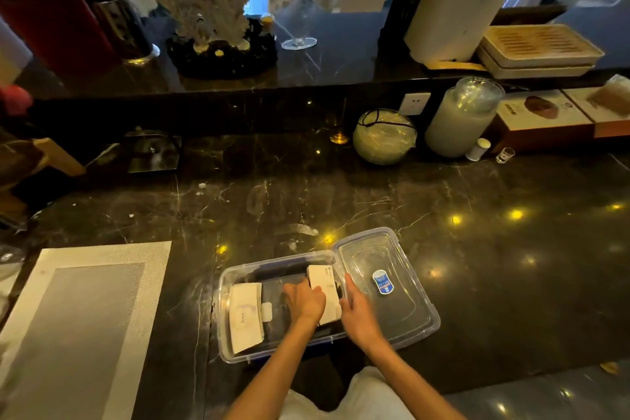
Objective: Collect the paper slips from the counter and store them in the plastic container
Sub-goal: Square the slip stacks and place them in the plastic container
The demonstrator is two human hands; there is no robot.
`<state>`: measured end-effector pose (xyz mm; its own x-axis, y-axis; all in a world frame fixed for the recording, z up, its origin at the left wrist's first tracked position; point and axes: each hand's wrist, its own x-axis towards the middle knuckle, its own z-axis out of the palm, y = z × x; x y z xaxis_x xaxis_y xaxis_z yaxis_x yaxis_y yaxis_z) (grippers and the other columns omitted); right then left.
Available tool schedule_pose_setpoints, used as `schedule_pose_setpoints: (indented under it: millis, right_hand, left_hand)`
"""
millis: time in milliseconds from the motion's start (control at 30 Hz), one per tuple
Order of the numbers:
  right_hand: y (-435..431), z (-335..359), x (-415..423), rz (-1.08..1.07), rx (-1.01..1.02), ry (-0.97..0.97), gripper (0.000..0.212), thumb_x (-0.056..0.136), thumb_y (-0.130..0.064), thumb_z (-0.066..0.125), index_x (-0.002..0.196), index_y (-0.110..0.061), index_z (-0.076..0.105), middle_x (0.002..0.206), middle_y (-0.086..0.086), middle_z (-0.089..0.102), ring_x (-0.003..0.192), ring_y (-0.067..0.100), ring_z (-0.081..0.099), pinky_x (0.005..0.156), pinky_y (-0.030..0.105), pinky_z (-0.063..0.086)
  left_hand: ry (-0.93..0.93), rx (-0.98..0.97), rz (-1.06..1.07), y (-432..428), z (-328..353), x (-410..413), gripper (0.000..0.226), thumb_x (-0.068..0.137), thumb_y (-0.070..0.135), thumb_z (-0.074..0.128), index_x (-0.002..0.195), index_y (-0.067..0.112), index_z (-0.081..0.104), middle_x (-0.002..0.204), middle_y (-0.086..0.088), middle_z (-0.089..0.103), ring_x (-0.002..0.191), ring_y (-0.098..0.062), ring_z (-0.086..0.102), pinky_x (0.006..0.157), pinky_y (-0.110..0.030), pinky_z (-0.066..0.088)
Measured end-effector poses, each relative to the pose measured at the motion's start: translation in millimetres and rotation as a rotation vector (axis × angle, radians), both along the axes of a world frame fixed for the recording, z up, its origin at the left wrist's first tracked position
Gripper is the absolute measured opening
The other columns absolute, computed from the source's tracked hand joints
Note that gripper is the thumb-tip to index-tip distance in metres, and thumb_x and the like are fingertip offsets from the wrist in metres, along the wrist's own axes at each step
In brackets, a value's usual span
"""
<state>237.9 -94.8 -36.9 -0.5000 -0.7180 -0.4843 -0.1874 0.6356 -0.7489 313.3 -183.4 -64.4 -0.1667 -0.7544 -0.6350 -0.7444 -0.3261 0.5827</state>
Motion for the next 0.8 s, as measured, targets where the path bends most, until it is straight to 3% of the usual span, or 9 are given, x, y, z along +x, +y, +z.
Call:
schedule_pose_setpoints:
  millis: [167,333,500,633,800]
  right_hand:
    - [0.7,-1.6,2.4,-0.023,-0.028,0.012,0.059,0.102,-0.012,0.045,0.155,-0.026,0.024,0.139,0.006,0.057,0.123,0.018,0.059,0.100,0.038,0.054]
    - [2.0,0.5,0.7,-0.012,-0.029,0.015,0.059,0.101,-0.007,0.044,0.155,-0.021,0.025,0.147,0.007,0.050,0.133,0.021,0.050,0.108,0.039,0.047]
    - [3.4,1.2,0.3,0.003,-0.046,0.018,0.059,0.102,-0.008,0.045,0.155,-0.018,0.024,0.154,0.006,0.041,0.140,0.022,0.043,0.114,0.038,0.041]
    - [4.6,0.0,0.4,0.003,-0.026,0.008,0.061,0.102,-0.010,0.045,0.156,-0.021,0.019,0.148,0.009,0.049,0.131,0.021,0.052,0.107,0.041,0.048]
    - [5.8,-1.8,2.9,0.001,0.008,0.034,0.062,0.102,-0.013,0.046,0.157,-0.024,0.017,0.135,0.009,0.058,0.120,0.018,0.058,0.101,0.038,0.053]
  left_hand:
    - [0.022,-0.010,-0.098,-3.1,-0.6,5.6,0.034,0.098,0.018,0.049,0.128,0.009,0.063,0.137,-0.018,0.056,0.122,-0.033,0.057,0.104,-0.046,0.048]
    - [-0.103,-0.039,-0.195,4.5,1.5,1.5,0.038,0.099,0.021,0.044,0.134,0.008,0.049,0.142,-0.015,0.041,0.129,-0.031,0.045,0.108,-0.043,0.043]
    - [-0.103,-0.047,-0.194,8.9,3.3,2.0,0.044,0.098,0.021,0.047,0.140,0.013,0.038,0.146,-0.012,0.036,0.135,-0.030,0.038,0.110,-0.043,0.039]
    - [-0.042,-0.018,-0.120,4.9,0.8,6.7,0.049,0.099,0.024,0.045,0.145,0.012,0.032,0.151,-0.014,0.033,0.140,-0.032,0.033,0.115,-0.048,0.034]
    - [0.089,-0.029,0.102,-8.5,1.7,28.8,0.065,0.101,0.027,0.042,0.157,0.018,0.010,0.162,-0.011,0.025,0.148,-0.032,0.025,0.120,-0.051,0.026]
